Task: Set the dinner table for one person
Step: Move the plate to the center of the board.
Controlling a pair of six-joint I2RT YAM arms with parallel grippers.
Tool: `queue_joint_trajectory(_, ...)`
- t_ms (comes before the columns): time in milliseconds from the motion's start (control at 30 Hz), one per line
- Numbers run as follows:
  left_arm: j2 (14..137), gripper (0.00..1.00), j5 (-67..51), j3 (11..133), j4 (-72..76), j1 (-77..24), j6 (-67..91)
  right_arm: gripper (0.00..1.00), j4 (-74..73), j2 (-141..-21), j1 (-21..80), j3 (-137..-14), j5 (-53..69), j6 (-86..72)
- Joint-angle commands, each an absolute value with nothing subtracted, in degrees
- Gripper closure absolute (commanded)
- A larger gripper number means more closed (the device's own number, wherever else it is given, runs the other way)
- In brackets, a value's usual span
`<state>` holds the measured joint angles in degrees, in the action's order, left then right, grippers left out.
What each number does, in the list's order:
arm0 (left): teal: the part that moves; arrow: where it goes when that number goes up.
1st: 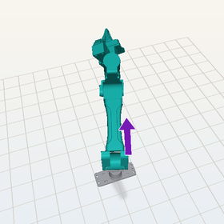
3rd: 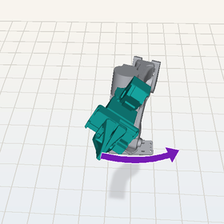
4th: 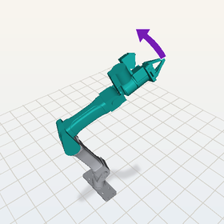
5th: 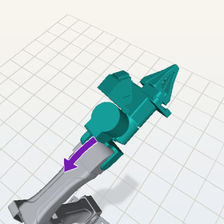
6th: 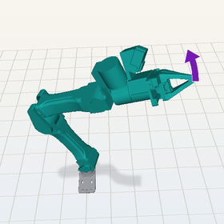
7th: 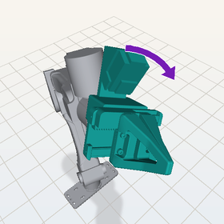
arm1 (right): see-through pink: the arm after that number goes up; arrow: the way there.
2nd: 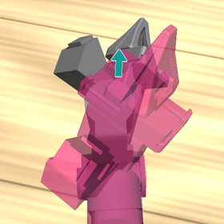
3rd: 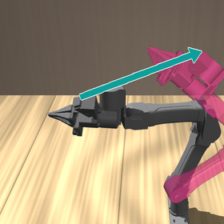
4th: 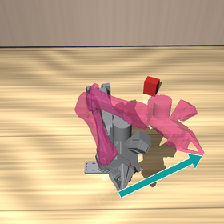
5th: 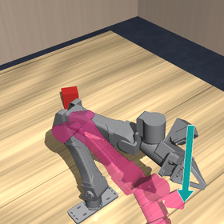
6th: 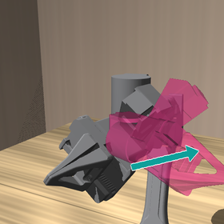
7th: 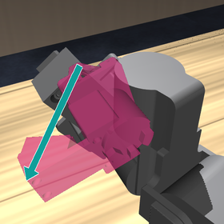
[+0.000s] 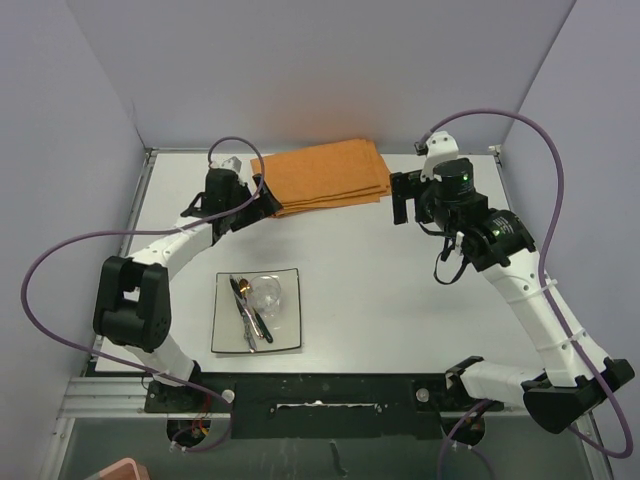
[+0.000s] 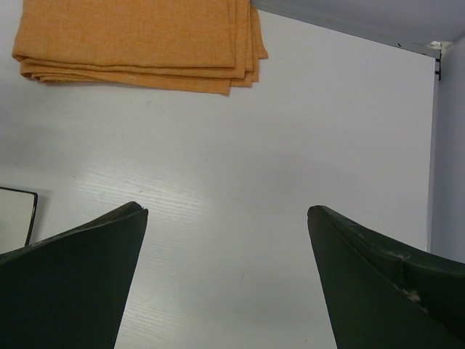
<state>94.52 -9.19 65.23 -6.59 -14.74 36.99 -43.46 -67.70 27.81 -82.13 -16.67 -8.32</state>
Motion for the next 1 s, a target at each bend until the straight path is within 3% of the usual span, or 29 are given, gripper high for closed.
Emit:
queue_joint_trajectory(0, 90.49, 0.06, -7.87, 64.29, -4.29, -13.73, 37.95, 0.02, -42.19, -66.68, 27.38, -82.54, -18.71, -7.74)
queue_joint_trajectory(300, 75.28, 0.11, 1.75, 59.94, -16.06, -13.67, 32.78, 0.02, -41.92, -68.58, 27.27, -83.71, -19.04, -8.87)
queue_joint_trajectory(367, 70.27, 0.31, 1.85, 60.78, -16.58, -14.5, 28.7, 0.04, -42.18, -69.73, 27.19, -83.68, -18.25, -9.8)
queue_joint_trajectory(400, 68.32, 0.39, 3.14, 61.77, -17.07, -15.55, 26.37, 0.12, -42.23, -70.5, 27.22, -83.53, -16.99, -10.4)
queue_joint_trajectory(433, 67.05, 0.49, 4.58, 63.26, -18.07, -16.77, 24.23, 0.26, -42.46, -71.46, 27.17, -83.57, -15.4, -11.76)
queue_joint_trajectory(467, 66.22, 0.61, 5.83, 65.12, -19.31, -17.65, 22.33, 0.52, -42.86, -72.55, 27.16, -83.7, -13.64, -12.54)
queue_joint_trajectory(500, 65.63, 0.71, 6.76, 66.79, -20.42, -18.29, 21.23, 0.88, -43.35, -73.99, 27.16, -83.82, -12.58, -14.49)
queue_joint_trajectory(533, 65.17, 0.83, 7.36, 68.38, -21.49, -18.58, 20.65, 0.99, -44.08, -75.53, 27.18, -83.92, -11.5, -16.3)
queue_joint_trajectory(600, 63.99, 0.99, 8.23, 70.63, -22.96, -19.29, 19.78, 1.0, -44.83, -78.51, 27.55, -83.24, -8.39, -18.51)
queue_joint_trajectory(967, 58.5, 1.0, 10.29, 71.53, -27.14, -20.48, 18.6, 1.0, -47.56, -88.76, 34.63, -77.63, -1.28, -15.6)
